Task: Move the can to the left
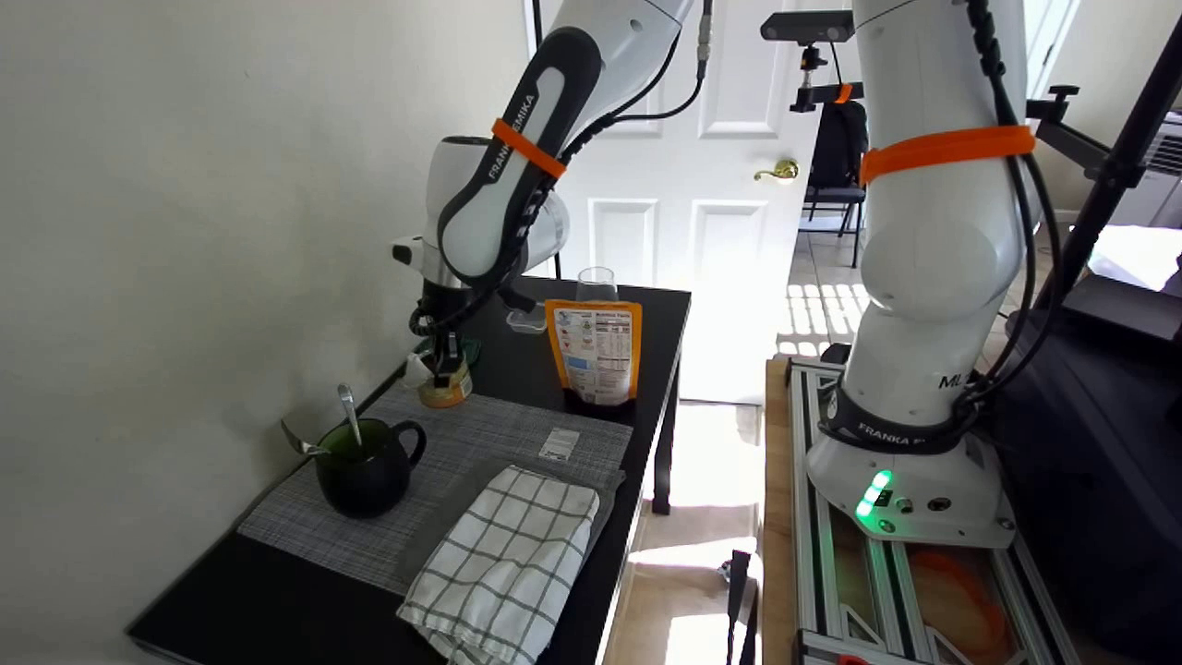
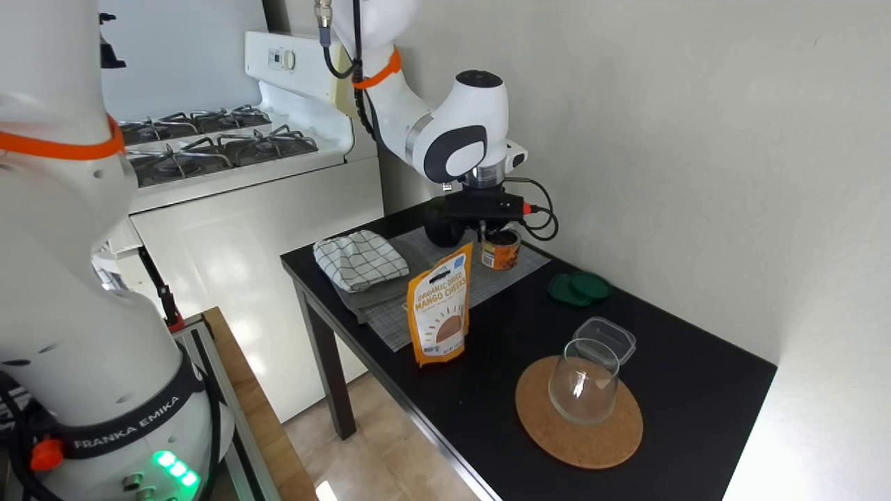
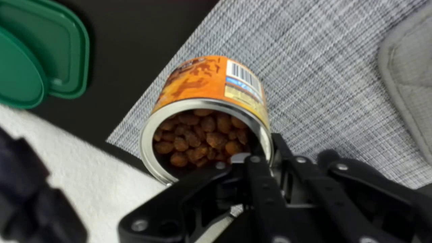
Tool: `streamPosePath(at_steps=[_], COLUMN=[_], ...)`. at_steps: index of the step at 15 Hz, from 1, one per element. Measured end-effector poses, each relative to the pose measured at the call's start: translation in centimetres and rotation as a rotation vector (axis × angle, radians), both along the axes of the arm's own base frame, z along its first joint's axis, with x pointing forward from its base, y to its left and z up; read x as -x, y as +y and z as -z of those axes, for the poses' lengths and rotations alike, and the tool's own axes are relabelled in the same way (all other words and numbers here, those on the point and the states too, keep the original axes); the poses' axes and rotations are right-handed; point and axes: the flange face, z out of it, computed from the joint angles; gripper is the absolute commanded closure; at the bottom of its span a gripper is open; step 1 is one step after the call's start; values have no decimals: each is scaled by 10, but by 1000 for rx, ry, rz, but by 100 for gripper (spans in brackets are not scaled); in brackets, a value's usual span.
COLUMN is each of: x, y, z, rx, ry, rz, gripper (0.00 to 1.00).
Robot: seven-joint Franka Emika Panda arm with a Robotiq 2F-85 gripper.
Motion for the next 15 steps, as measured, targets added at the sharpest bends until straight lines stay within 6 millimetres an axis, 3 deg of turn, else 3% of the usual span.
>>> streamPosePath(at_steps=[4, 8, 9, 10, 15], x=[3, -6, -8, -10, -14], y=[-35, -43, -42, -40, -25], z=[20, 31, 33, 34, 15], rx=[22, 15, 11, 6, -27], ry=[-4, -36, -36, -37, -67], rz=[93, 125, 126, 126, 109], gripper=[97, 97, 64, 63, 27])
